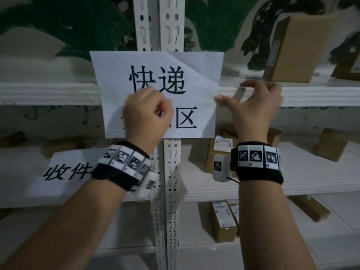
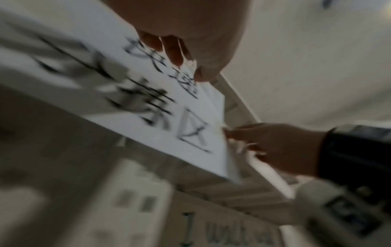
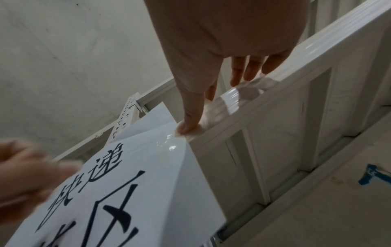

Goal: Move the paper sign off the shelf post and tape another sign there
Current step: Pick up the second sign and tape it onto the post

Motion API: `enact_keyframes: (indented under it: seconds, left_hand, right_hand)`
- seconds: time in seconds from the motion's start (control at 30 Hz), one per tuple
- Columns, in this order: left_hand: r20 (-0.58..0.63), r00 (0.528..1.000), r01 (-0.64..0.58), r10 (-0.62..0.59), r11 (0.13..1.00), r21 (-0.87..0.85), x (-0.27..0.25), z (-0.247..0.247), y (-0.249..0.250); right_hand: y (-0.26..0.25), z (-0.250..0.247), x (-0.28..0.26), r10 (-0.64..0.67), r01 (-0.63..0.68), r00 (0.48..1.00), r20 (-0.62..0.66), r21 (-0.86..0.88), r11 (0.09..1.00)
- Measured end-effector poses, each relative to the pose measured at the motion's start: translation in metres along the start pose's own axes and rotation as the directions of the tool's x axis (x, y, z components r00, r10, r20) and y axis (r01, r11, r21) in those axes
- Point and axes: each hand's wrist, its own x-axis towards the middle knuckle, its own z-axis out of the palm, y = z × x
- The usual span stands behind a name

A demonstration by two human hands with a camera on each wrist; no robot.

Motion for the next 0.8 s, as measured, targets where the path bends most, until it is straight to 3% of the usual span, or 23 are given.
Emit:
enact_keyframes:
  seconds: [0.1, 0.17, 0.3, 0.47, 0.57, 0.67, 0.73, 0.8]
  left_hand:
    - [0.178, 0.978, -0.098, 0.108, 0.993, -0.063, 0.001, 0.03, 0.05]
    - [0.259, 0.956, -0.139, 0.139, 0.99, -0.016, -0.006, 0.052, 0.067]
    - [0.284, 0.953, -0.142, 0.105, 0.984, 0.11, -0.014, 0.074, 0.072]
    - [0.43, 0.896, -0.266, 0.108, 0.908, 0.325, -0.027, 0.087, 0.055]
    - [0.426, 0.898, -0.265, 0.114, 0.911, 0.316, -0.029, 0.084, 0.051]
    - [0.434, 0.896, -0.247, 0.095, 0.918, 0.309, -0.025, 0.084, 0.049]
    - [0.435, 0.897, -0.252, 0.074, 0.896, 0.367, -0.02, 0.086, 0.043]
    - [0.462, 0.884, -0.286, 0.078, 0.87, 0.401, -0.017, 0.087, 0.038]
  right_hand:
    - [0.004, -0.002, 0.002, -0.044, 0.046, 0.999, 0.024, -0.069, 0.997]
    - [0.011, 0.0, 0.004, -0.067, 0.072, 0.997, 0.047, -0.122, 0.99]
    - [0.022, 0.0, 0.011, -0.102, 0.107, 0.994, 0.05, -0.107, 0.989]
    - [0.026, -0.002, 0.014, -0.137, 0.142, 0.987, 0.085, -0.056, 0.988]
    - [0.017, 0.005, 0.0, -0.18, 0.181, 0.984, 0.014, -0.05, 0.982]
    - [-0.008, 0.024, -0.031, -0.422, 0.424, 0.905, -0.052, 0.048, 0.904]
    - [-0.021, 0.044, -0.048, -0.546, 0.538, 0.835, 0.063, 0.115, 0.835]
    - [-0.02, 0.057, -0.053, -0.573, 0.544, 0.807, 0.142, 0.198, 0.815]
